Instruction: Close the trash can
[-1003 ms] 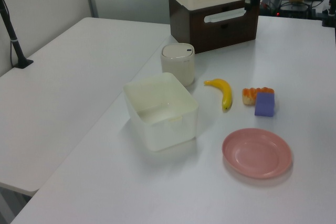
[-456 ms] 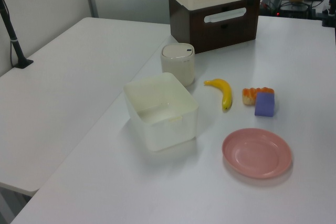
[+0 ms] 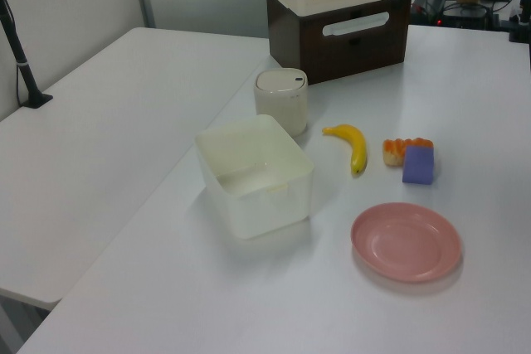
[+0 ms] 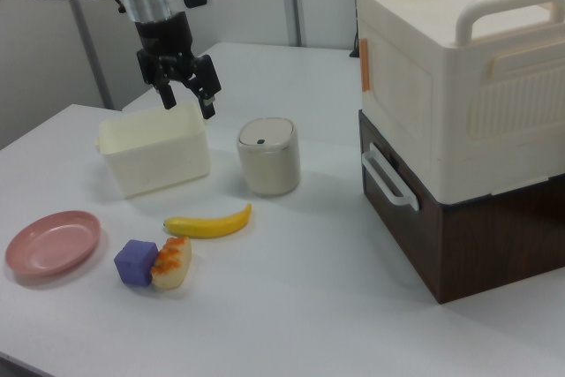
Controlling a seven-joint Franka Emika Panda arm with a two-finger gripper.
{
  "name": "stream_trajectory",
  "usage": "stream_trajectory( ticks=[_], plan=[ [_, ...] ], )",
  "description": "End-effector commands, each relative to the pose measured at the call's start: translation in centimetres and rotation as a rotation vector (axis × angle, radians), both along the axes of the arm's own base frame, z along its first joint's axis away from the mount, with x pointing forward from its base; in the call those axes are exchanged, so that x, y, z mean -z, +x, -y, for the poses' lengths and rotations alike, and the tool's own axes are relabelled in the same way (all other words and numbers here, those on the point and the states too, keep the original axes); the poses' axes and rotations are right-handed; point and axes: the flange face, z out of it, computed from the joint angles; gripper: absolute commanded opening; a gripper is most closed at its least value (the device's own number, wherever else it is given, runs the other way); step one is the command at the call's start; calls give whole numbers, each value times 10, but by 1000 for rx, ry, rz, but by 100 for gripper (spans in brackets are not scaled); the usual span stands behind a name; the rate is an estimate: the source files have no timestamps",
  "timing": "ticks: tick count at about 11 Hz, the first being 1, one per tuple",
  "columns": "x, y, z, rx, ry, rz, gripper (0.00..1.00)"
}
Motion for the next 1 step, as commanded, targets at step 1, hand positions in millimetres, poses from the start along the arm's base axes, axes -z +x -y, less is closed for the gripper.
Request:
stream_trajectory(
  ticks=[1],
  plan=[
    [1,-11,-3,-26,6,-18,100]
  ],
)
